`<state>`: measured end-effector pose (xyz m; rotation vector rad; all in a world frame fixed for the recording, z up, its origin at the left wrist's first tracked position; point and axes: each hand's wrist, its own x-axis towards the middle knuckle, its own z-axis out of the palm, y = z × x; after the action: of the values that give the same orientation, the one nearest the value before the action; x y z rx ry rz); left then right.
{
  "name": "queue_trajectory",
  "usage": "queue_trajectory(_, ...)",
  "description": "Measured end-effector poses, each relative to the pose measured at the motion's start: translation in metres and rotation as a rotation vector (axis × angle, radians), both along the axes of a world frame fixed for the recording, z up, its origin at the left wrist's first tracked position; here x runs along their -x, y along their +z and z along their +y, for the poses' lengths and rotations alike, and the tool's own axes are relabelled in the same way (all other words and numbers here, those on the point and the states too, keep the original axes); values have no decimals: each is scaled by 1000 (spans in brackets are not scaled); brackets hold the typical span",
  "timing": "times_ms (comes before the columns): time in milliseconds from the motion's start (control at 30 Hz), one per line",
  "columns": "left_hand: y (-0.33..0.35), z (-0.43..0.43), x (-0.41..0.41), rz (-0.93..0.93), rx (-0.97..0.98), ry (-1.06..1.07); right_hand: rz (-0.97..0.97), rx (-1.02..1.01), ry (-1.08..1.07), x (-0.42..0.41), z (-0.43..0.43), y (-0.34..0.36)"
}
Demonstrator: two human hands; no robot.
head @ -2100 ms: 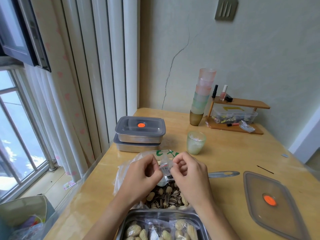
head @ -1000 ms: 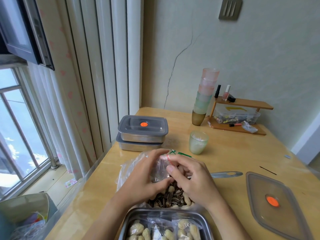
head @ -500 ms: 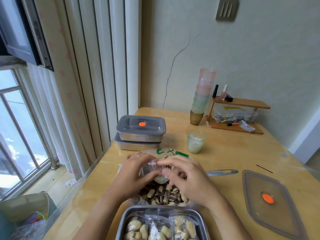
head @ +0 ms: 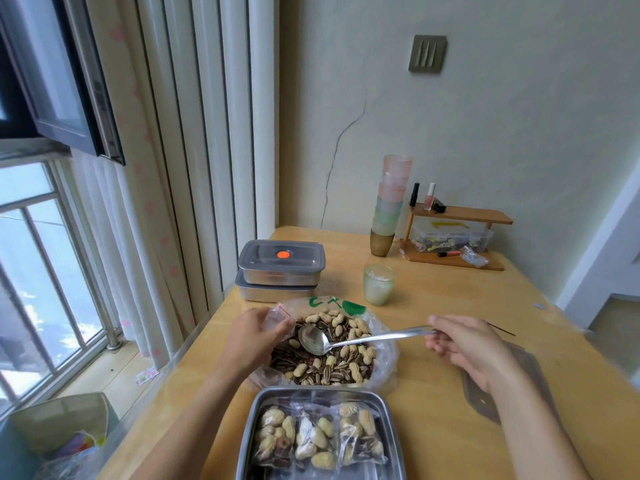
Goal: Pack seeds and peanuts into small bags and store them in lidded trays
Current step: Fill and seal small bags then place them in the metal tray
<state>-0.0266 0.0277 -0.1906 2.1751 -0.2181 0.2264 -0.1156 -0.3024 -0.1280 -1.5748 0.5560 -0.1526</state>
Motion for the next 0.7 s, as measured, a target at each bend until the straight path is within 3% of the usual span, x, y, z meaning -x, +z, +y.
queue_trajectory(133, 13, -3, 2, 3, 9, 26, -239, -77, 156, 3, 24, 10)
queue_trajectory(267, 33, -1, 6, -53, 52, -40, -318, 191, 345, 7, 57, 18)
queue_trajectory(700, 64, 2, 42, -193, 20, -222, -351, 371, 135, 8, 66, 15)
